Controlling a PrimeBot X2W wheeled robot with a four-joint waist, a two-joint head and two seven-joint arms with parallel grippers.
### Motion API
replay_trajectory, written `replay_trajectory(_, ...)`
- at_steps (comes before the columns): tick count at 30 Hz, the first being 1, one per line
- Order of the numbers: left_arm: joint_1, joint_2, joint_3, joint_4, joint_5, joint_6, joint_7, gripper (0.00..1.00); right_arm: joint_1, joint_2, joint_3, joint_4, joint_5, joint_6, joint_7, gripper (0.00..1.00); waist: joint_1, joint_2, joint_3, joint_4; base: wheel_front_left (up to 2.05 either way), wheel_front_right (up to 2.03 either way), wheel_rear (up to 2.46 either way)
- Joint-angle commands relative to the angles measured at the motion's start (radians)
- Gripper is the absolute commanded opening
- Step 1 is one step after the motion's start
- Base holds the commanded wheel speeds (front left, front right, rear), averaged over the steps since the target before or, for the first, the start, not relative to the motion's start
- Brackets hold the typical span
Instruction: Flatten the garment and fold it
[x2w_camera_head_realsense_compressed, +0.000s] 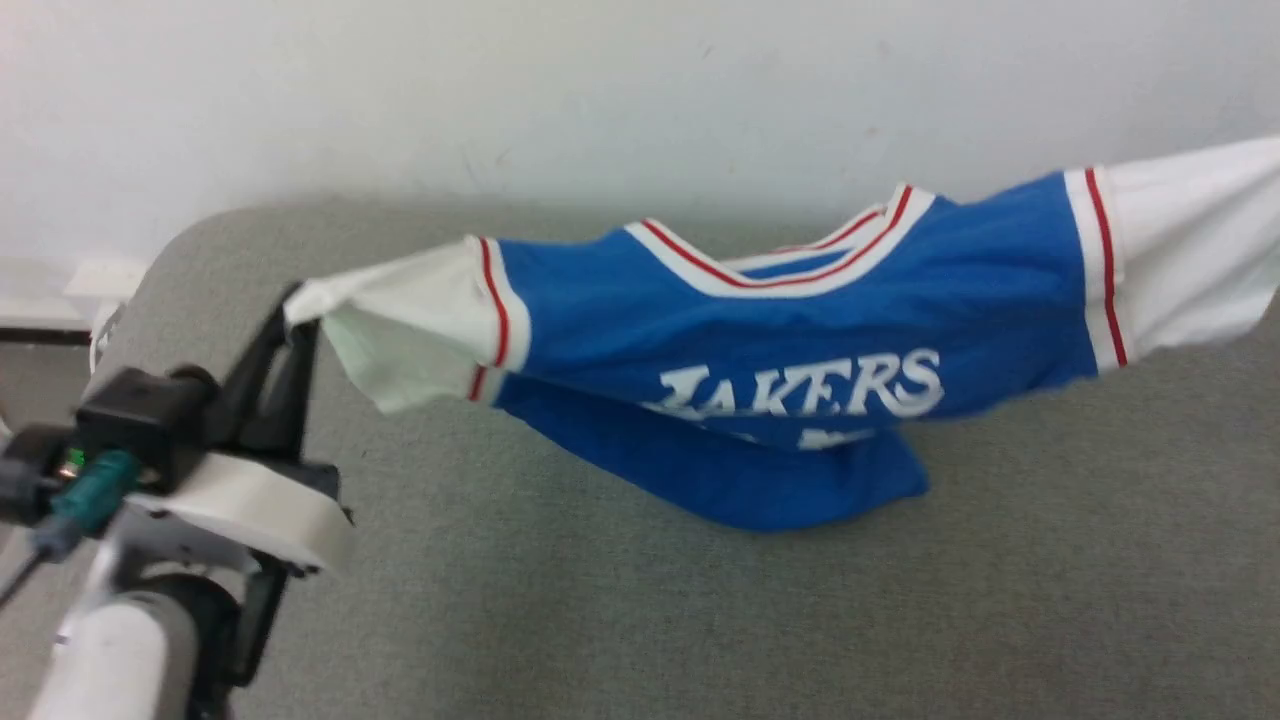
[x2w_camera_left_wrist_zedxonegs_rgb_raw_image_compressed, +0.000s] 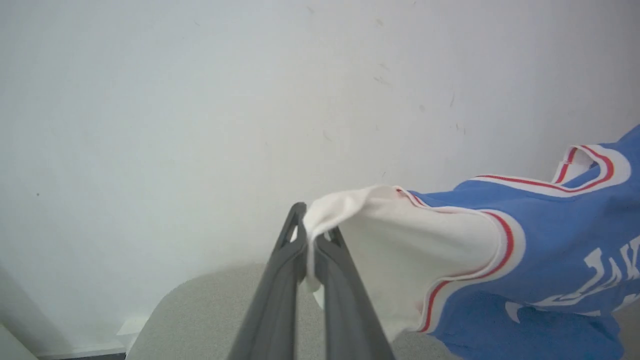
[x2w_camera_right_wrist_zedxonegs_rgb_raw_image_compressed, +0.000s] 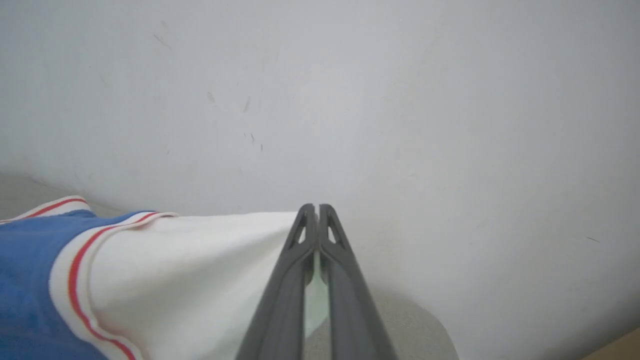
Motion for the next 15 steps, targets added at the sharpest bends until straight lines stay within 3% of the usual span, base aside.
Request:
replay_trajectory(1,-0.029,0.020,0.025,-0.041,-0.003,0.010,0.005,0.00,-0.005,-0.014,0.001,-0.046,0.003,-0.001,-0.011,0.00,0.0002,0.0000,-0.046,-0.048,0.00,0.00,0.00)
replay_trajectory(7,-0.143,0.078,0.088,-0.139,-0.013,0.009,0.045,0.00,-0.099,-0.022,-0.003,-0.153,0.023,-0.001,-0.014,0.00,0.0002,0.0000,-0.036,-0.075,0.00,0.00,0.00)
replay_trajectory(15,-0.396,0.125,0.125,-0.060,-0.071,-0.025,0.078,0.00,-0.317,-0.067,0.087,-0.103,0.036,-0.001,-0.009,0.00,0.0002,0.0000,0.043,-0.110,0.00,0.00,0.00)
